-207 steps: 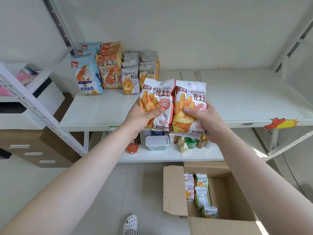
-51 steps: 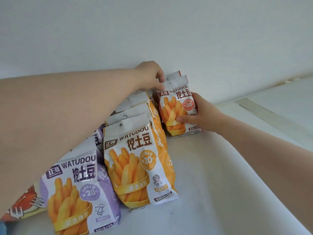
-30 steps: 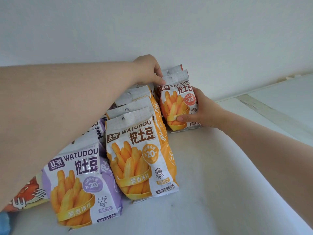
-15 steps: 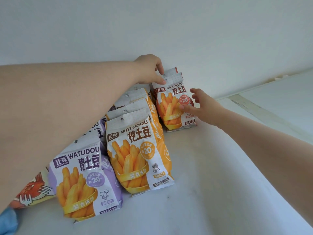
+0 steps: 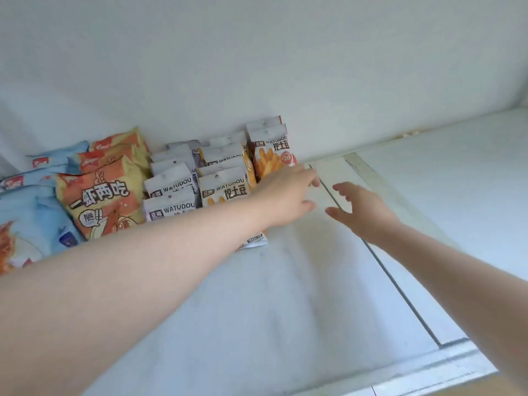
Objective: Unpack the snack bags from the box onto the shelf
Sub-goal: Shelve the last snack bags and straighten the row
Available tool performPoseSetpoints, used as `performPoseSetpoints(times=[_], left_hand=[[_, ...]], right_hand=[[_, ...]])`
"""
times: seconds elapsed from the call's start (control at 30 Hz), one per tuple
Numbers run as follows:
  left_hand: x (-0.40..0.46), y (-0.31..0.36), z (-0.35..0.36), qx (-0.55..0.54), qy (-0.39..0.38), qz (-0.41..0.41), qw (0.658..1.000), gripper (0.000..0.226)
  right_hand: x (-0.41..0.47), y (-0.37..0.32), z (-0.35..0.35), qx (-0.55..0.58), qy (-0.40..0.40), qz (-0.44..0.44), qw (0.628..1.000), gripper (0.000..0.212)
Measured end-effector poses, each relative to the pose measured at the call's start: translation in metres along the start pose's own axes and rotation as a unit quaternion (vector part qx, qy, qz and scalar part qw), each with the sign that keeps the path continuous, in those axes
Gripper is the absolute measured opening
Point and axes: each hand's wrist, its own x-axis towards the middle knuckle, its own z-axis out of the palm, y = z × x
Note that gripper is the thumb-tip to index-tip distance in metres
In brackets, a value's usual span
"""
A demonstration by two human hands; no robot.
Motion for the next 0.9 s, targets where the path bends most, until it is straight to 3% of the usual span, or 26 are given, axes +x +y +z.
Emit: performPoseSetpoints(times=[0.23,0.4,0.6,0.9], left_hand=[[-0.143,0.099,0.006,-0.096,-0.032,-0.065,0.993,0.048],[-0.25,0.171,0.01,-0.148,-0.006,-0.027,0.989,0.051],[-0.358,0.222,0.037,-0.166,-0.085,-0.013,0.982,0.054],[-0.414,0.293,0.076,-0.193,-0.21,-0.016,0.958,0.057]], right_hand=[[-0.17,-0.003,-0.051,-0.091,-0.038,0.041,0.994,0.052],[-0.304,-0.018,-0.049,-0.096,-0.059,0.074,0.991,0.052],[-0.443,-0.024,-0.029,-0.116,-0.102,0.17,0.973,0.053],[-0.553,-0.002,-0.05,-0.105,-0.11,0.281,0.948,0.051]])
